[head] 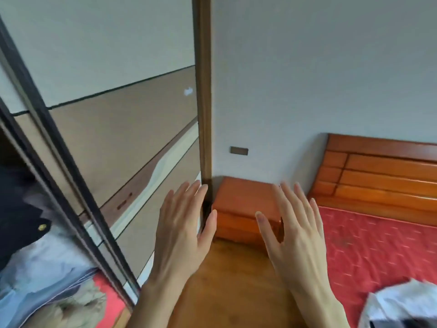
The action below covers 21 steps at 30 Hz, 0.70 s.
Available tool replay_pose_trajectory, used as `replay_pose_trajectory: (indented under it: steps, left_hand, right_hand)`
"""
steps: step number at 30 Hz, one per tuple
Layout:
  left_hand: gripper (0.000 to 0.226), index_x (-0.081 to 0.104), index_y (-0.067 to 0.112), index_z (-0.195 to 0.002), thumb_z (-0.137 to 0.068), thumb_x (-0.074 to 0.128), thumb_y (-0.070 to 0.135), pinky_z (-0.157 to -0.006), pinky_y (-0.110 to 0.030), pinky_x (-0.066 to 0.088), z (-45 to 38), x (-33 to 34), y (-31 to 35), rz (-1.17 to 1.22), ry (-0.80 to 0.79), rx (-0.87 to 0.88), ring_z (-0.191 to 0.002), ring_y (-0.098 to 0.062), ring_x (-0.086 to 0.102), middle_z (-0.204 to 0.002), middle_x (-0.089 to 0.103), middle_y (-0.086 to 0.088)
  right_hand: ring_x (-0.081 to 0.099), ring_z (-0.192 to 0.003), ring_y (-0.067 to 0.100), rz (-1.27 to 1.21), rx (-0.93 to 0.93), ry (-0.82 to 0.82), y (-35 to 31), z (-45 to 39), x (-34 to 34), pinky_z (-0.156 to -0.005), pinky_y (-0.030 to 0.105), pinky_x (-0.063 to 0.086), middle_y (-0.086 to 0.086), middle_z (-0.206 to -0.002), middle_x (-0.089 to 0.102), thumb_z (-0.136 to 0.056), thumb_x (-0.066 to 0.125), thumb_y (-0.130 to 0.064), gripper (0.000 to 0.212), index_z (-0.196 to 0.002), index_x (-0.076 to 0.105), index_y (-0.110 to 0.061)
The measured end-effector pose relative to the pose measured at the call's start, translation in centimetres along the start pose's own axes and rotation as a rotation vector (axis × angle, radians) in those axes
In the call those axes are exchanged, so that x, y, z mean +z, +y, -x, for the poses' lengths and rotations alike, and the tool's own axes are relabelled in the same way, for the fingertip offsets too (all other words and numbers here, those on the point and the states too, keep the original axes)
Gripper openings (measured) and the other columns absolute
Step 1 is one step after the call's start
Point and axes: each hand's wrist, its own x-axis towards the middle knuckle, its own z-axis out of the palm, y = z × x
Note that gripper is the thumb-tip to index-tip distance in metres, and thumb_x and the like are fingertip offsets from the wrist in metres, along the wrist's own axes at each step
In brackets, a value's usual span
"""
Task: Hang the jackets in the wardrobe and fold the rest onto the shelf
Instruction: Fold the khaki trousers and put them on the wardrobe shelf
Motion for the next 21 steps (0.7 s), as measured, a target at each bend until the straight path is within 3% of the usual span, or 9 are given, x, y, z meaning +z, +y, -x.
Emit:
replay_pose_trajectory:
  steps: [6, 12, 17, 21]
  left_hand:
    - [0.060, 0.053, 0.019, -0.150, -0.106, 0.038, 0.056, -0.118, -0.057, 0.041, -2.6, 8.4, 9.0, 0.127, -0.052, 0.129, -0.147, -0.023, 0.046, -0.155, 0.054, -0.002]
    - [0.056, 0.051, 0.023, -0.152, -0.105, 0.048, 0.052, -0.126, -0.046, 0.032, -3.9, 16.5, 16.9, 0.215, -0.089, 0.296, -0.152, -0.014, 0.038, -0.158, 0.051, 0.002]
    - [0.053, 0.055, 0.018, -0.149, -0.106, 0.050, 0.047, -0.123, -0.051, 0.035, -3.9, 21.8, 24.0, 0.328, -0.187, 0.379, -0.150, -0.016, 0.041, -0.155, 0.053, 0.000]
    - [0.055, 0.055, 0.015, -0.148, -0.109, 0.039, 0.051, -0.122, -0.051, 0.036, -3.3, 25.4, 29.1, 0.465, -0.261, 0.458, -0.148, -0.018, 0.043, -0.152, 0.056, -0.002]
  right_hand:
    - [0.020, -0.158, 0.011, 0.111, 0.130, 0.048, 11.5, 1.9, -3.3, -0.131, 0.037, 0.011, -0.006, -0.164, 0.040, -0.104, 0.041, -0.060, 0.063, -0.156, 0.043, -0.025]
    - [0.019, -0.158, 0.013, 0.182, 0.249, 0.102, 20.9, 3.9, -7.0, -0.129, 0.042, 0.018, -0.004, -0.165, 0.038, -0.105, 0.048, -0.052, 0.062, -0.159, 0.039, -0.022]
    - [0.023, -0.157, 0.014, 0.266, 0.393, 0.173, 26.4, 5.9, -10.8, -0.128, 0.046, 0.021, -0.002, -0.163, 0.042, -0.105, 0.048, -0.051, 0.061, -0.156, 0.043, -0.019]
    - [0.027, -0.156, 0.017, 0.331, 0.521, 0.244, 30.1, 7.8, -13.1, -0.127, 0.047, 0.023, -0.001, -0.161, 0.044, -0.105, 0.048, -0.050, 0.060, -0.154, 0.047, -0.016]
